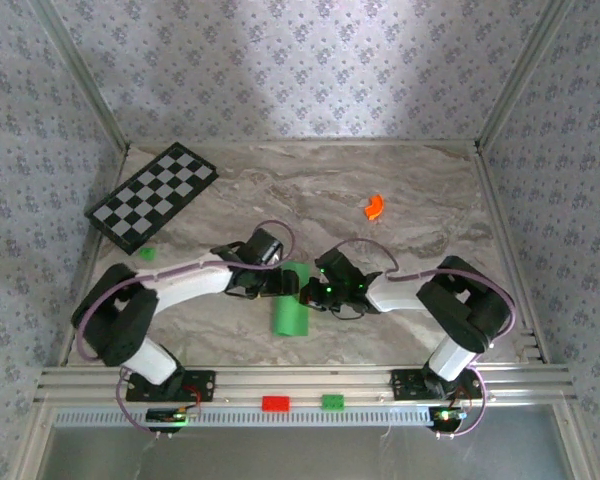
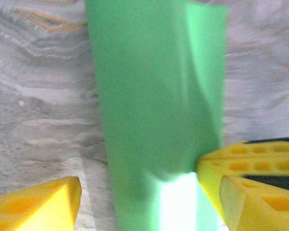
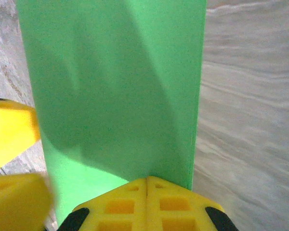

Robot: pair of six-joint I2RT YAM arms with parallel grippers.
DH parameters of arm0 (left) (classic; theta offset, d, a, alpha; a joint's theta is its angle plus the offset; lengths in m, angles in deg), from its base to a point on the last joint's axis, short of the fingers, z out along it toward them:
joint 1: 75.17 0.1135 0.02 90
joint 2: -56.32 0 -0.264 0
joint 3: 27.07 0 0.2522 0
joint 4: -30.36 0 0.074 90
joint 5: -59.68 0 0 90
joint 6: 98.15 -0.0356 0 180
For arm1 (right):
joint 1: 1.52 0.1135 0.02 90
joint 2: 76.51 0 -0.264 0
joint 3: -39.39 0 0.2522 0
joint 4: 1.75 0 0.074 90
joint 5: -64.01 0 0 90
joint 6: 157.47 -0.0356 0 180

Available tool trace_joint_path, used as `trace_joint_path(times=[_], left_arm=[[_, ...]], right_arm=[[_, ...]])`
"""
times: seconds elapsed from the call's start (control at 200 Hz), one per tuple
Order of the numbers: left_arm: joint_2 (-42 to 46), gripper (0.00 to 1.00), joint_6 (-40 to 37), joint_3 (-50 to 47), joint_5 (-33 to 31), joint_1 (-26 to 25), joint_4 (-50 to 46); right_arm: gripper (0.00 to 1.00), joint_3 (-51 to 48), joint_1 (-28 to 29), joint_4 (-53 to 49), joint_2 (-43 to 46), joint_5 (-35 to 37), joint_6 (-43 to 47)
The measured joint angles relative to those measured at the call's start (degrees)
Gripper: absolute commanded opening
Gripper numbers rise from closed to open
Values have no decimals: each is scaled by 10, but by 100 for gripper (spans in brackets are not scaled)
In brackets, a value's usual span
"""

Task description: Fold a paper plane with a square sheet of paper (pick it up from the middle)

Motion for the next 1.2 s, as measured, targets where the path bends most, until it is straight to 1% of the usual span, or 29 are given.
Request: trace_joint_path(times=[0.125,0.225,0.38,0.54,0.785,0.99,1.094,1.204], left_arm=[[65,75,13,-21,17,1,47],[79,74,22,-36,27,1,73],[69,68,38,-71,47,3,99],[56,66,44,-96,59,4,115],[34,56,43,-97,66,4,124],[10,54,38,-97,73,3,128],[2,48,34,-96,74,3,130],[-2,46,32,-96,74,2,131]], right_arm=[[0,-12,-22,-18,18,-23,28],[0,-6,-29,-38,18,-33,47],[0,1,-31,-55,18,-34,56],[0,3,-31,-59,17,-33,58],[0,7,-28,-64,16,-32,57],[0,7,-26,-64,16,-30,57],[1,7,-26,-64,16,-29,56],[1,7,-25,-65,16,-28,56]])
